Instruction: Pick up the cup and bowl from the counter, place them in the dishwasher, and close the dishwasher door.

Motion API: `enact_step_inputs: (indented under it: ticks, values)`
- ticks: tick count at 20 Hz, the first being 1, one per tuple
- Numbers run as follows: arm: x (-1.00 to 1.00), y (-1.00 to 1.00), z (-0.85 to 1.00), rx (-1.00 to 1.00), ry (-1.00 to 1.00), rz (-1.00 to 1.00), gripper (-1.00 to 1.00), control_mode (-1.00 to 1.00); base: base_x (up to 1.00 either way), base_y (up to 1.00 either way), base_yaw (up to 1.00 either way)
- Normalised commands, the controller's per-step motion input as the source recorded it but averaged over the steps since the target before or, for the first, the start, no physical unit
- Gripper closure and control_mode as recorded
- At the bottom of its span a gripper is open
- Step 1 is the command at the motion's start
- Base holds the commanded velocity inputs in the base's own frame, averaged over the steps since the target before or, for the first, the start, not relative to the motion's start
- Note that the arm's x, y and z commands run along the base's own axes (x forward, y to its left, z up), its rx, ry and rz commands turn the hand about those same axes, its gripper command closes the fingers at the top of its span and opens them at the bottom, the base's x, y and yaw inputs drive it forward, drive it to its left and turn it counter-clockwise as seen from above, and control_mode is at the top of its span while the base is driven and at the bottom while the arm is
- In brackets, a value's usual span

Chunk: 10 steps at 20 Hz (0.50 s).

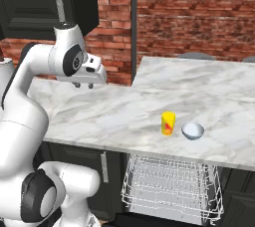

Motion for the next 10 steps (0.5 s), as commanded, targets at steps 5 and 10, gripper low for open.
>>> enact_step_inputs:
  ticks: [5, 10]
  values:
    - [0.00, -0.09, 0.00, 0.00, 0.00, 0.00, -1.00, -1.00, 0.00, 0.00, 0.00]
    - [0.00, -0.21, 0.00, 0.00, 0.00, 0.00, -1.00, -1.00, 0.00, 0.00, 0.00]
